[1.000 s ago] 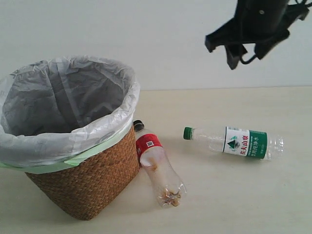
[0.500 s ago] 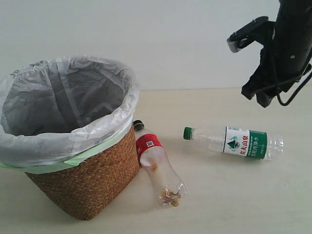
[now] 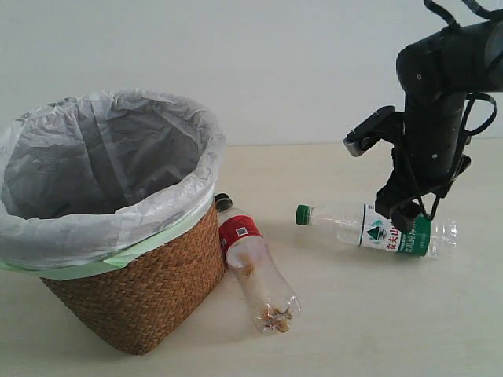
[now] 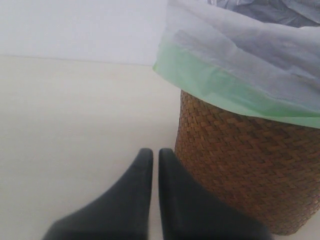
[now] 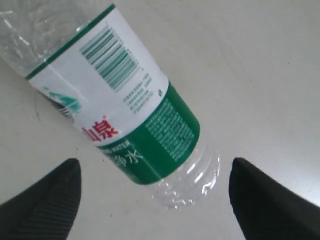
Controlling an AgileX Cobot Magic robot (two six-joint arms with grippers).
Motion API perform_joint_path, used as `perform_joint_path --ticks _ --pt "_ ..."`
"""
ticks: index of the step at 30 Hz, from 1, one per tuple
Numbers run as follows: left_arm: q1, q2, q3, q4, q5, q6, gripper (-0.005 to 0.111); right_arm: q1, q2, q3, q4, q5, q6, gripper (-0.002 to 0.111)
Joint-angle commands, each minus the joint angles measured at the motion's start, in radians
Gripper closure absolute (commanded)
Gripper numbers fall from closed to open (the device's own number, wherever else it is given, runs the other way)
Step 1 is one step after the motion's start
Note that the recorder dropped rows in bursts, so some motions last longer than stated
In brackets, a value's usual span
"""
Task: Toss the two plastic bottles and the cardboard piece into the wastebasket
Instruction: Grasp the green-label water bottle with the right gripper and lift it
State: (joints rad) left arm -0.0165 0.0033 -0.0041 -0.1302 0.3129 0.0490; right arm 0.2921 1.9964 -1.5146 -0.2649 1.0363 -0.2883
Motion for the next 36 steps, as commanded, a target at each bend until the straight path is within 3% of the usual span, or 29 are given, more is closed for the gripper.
perform_joint_path --ticks 1,24,25,26,27,29,36 --pt "0.001 -0.003 0.004 0.003 -0.003 -0.005 0.103 -0.001 0.026 0.003 -0.005 -0.046 -0.029 0.035" --pt "0.001 -0.003 0.004 0.003 -0.003 -0.005 0.103 0.089 0.147 0.003 0.024 -0.172 -0.069 0.037" --pt "0.001 -0.003 0.004 0.003 -0.003 -0.005 0.103 0.089 0.147 0.003 0.024 -0.172 -0.066 0.040" --pt "0.001 -0.003 0.004 0.003 -0.003 -0.005 0.103 0.089 0.147 0.003 0.024 -0.172 -0.058 0.049" --pt "0.001 -0.003 0.004 0.003 -0.003 -0.005 0.103 0.089 0.147 0.003 0.024 -0.170 -0.051 0.064" --pt "0.001 -0.003 0.004 0.003 -0.003 -0.005 0.103 0.089 0.147 0.003 0.026 -0.149 -0.019 0.106" --pt "0.001 -0.003 0.004 0.003 -0.003 -0.005 0.103 0.089 0.073 0.024 0.101 -0.061 0.094 0.095"
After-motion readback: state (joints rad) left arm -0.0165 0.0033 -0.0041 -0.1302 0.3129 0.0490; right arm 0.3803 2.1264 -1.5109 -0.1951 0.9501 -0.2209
